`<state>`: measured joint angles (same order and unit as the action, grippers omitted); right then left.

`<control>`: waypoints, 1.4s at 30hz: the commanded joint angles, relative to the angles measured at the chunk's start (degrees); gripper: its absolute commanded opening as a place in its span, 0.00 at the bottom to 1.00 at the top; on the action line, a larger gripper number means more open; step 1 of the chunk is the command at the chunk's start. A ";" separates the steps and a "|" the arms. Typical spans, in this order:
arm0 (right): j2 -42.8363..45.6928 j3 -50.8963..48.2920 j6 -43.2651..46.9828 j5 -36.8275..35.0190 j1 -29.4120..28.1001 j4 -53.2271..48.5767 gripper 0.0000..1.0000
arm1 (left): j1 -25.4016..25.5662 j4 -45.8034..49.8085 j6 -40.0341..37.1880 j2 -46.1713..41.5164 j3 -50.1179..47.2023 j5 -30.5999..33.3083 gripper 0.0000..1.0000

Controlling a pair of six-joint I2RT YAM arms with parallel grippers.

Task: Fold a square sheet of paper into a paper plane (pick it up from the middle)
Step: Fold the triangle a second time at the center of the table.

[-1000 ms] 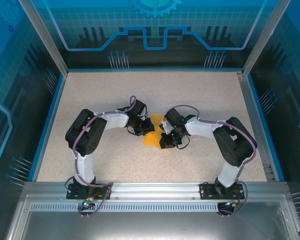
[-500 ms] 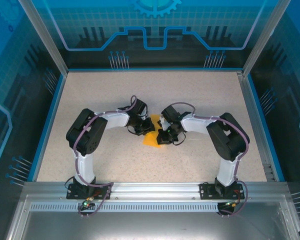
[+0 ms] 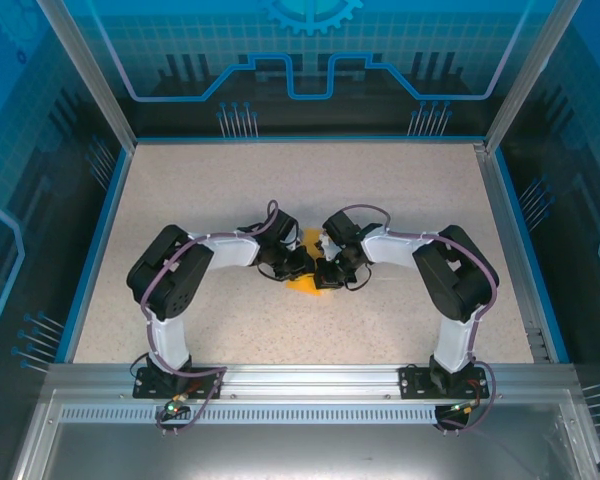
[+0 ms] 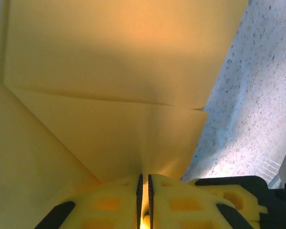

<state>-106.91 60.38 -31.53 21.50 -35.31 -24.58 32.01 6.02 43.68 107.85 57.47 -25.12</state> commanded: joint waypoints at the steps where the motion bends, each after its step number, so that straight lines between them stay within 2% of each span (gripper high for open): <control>1: -3.67 -1.16 -0.73 -4.13 0.32 -3.24 0.04 | 0.92 -3.35 1.81 -2.73 -1.51 -1.16 0.15; 10: -3.97 -1.31 -0.82 -5.22 0.24 -4.10 0.04 | 1.60 -3.52 4.11 0.30 -3.67 2.28 0.14; 18: -5.82 -1.92 0.91 -9.10 -0.07 -6.92 0.04 | 0.42 2.75 0.90 0.39 -2.47 10.48 0.13; 27: -6.95 -3.91 2.26 -11.55 -0.11 -7.94 0.04 | -4.63 4.60 -2.08 2.53 1.51 8.56 0.13; 42: -7.52 -3.53 2.17 -11.65 0.03 -7.79 0.04 | -9.84 10.20 -4.52 5.64 6.73 10.92 0.13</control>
<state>-107.92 60.86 -29.95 21.15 -35.31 -25.96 25.80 12.93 41.36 111.02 63.07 -22.92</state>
